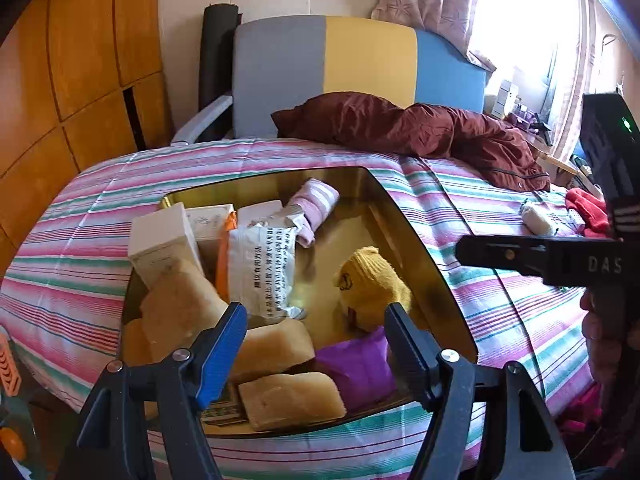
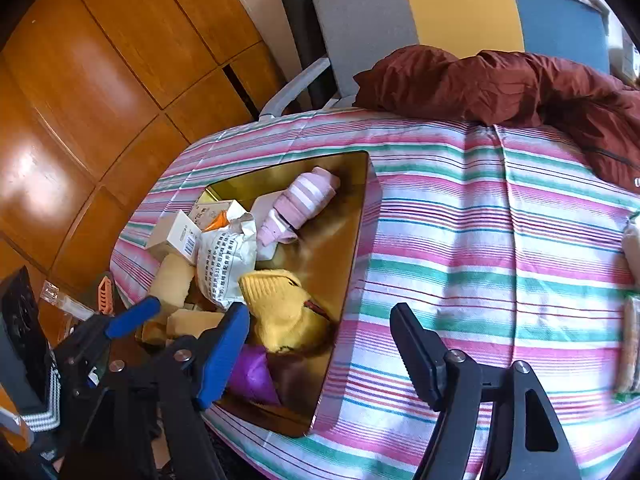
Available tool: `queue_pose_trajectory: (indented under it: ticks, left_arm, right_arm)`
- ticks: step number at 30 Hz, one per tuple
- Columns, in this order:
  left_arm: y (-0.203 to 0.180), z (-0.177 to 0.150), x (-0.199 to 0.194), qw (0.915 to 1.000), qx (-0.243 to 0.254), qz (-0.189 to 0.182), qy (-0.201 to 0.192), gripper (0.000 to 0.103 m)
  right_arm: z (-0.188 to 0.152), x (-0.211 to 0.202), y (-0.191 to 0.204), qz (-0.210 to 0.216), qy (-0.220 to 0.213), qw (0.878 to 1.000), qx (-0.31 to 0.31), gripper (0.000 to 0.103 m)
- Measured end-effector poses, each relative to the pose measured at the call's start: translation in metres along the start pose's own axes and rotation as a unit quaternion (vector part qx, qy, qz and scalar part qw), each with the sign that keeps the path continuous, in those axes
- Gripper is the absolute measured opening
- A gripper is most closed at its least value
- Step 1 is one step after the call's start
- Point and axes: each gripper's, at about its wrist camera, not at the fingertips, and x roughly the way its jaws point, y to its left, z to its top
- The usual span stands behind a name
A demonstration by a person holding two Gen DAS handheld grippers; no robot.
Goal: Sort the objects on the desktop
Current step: 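Withdraw both open tools from the tray back to the remaining items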
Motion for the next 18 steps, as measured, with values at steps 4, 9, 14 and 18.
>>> queue_pose_trajectory:
  ticks: [4, 9, 14, 18]
  left_arm:
    - [0.001, -0.001, -0.003, 0.9999, 0.001, 0.011, -0.003, 0.072]
    - [-0.001, 0.000, -0.007, 0.9998, 0.005, 0.017, -0.009, 0.072]
    - [-0.001, 0.000, -0.007, 0.9998, 0.007, 0.015, -0.007, 0.072]
    - [-0.003, 0.000, -0.007, 0.9998, 0.009, 0.014, -0.007, 0.072]
  right_arm:
    - [-0.006, -0.007, -0.002, -0.013, -0.003, 1.000, -0.005, 0.076]
    - [-0.010, -0.016, -0.005, -0.030, -0.006, 0.999, -0.012, 0.078]
    - [-0.012, -0.023, -0.012, -0.043, -0.008, 0.999, -0.007, 0.079]
    - [-0.012, -0.030, -0.020, -0.054, -0.010, 0.999, 0.002, 0.080]
